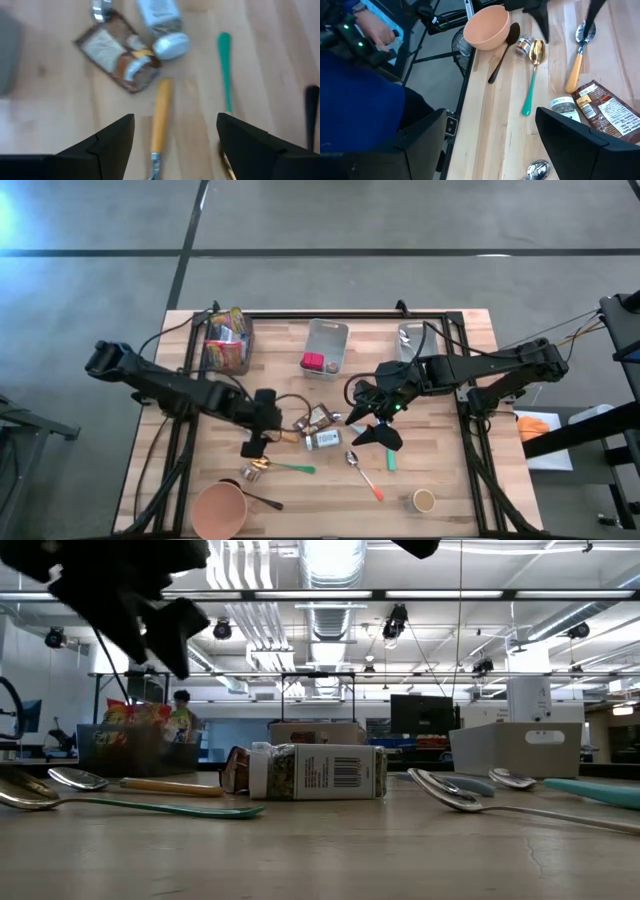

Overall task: Pick & Place Food Item
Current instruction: Put the yellow spoon into the right gray bin

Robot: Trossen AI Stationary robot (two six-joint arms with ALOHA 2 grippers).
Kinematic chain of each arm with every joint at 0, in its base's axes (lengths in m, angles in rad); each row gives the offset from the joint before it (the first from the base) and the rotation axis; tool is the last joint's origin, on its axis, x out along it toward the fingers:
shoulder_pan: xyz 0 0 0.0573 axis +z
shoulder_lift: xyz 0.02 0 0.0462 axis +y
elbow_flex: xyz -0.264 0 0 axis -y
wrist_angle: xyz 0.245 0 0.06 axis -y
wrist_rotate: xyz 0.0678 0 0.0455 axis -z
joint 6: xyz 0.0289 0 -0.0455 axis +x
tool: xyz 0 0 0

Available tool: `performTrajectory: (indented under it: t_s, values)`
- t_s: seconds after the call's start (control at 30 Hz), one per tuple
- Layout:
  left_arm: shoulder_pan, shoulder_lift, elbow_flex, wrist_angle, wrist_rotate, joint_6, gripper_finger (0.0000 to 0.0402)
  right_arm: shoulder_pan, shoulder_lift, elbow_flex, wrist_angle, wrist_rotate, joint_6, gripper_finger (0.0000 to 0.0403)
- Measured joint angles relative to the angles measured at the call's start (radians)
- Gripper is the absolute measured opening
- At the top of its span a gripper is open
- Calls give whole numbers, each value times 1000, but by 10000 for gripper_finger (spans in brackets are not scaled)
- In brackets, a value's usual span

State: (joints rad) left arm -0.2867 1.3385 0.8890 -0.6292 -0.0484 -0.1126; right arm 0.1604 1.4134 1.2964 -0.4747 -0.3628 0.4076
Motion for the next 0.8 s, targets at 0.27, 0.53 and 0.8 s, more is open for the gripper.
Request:
performTrajectory:
  t_s: [0.27, 0.53, 0.8]
  values:
    - [-19, 1, -144, 58, 15, -184, 286, 0, 0, 0, 0, -1, 16, 302]
    - [-19, 1, -205, 89, -45, -284, 245, 0, 0, 0, 3, 0, 19, 302]
    - [-19, 1, -261, 217, -72, -253, 218, 0, 0, 0, 11, 7, 17, 302]
